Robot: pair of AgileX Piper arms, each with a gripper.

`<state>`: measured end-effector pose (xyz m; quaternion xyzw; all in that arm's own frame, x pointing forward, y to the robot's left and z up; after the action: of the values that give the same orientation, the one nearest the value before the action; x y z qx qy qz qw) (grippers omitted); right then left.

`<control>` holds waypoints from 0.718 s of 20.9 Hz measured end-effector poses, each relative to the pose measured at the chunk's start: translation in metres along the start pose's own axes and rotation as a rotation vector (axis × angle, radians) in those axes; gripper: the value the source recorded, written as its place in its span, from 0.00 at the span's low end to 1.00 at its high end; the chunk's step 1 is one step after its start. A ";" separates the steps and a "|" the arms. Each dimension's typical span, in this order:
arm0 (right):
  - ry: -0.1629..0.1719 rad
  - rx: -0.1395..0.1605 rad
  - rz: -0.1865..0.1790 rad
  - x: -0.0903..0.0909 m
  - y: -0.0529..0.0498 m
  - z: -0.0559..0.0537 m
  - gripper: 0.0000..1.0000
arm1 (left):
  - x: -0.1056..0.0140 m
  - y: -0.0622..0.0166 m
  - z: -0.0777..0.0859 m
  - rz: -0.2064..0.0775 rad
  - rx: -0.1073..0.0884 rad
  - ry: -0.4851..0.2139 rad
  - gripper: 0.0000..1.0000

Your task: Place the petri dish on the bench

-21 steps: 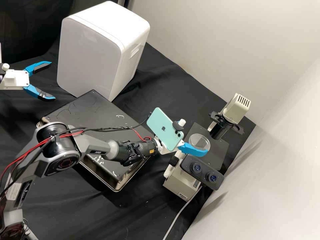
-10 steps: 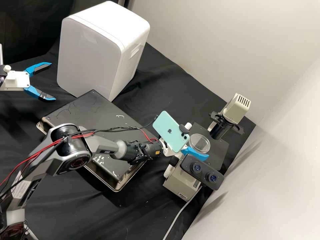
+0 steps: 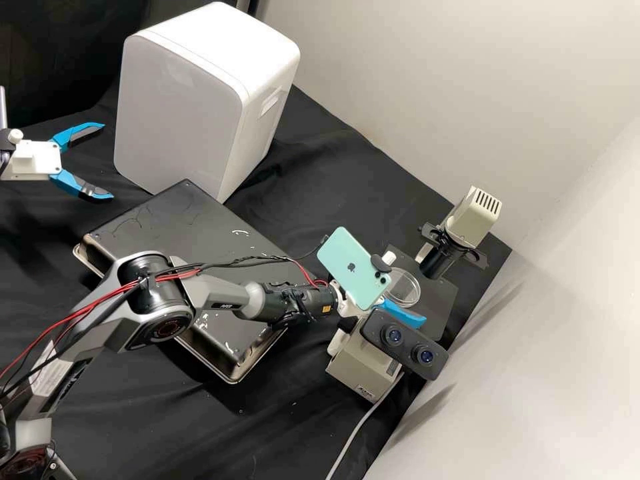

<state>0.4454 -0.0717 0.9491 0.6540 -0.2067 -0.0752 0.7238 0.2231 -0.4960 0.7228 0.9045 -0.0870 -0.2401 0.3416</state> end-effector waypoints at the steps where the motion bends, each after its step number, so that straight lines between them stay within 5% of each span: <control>1: 0.000 -0.004 0.005 0.002 0.001 -0.001 1.00 | 0.000 -0.0003 0.000 -0.001 0.000 -0.001 1.00; 11: -0.008 -0.030 -0.003 0.011 -0.002 0.001 1.00 | 0.001 -0.0025 0.001 -0.010 0.000 0.000 1.00; 12: -0.008 -0.030 -0.003 0.011 -0.002 0.001 0.00 | 0.001 -0.0025 0.001 -0.010 0.000 0.000 1.00; 15: -0.005 -0.016 -0.005 0.011 -0.003 0.001 0.00 | 0.001 -0.0025 0.001 -0.010 0.000 0.000 1.00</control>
<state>0.4551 -0.0771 0.9488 0.6487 -0.2063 -0.0802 0.7282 0.2233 -0.4949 0.7203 0.9049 -0.0822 -0.2419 0.3404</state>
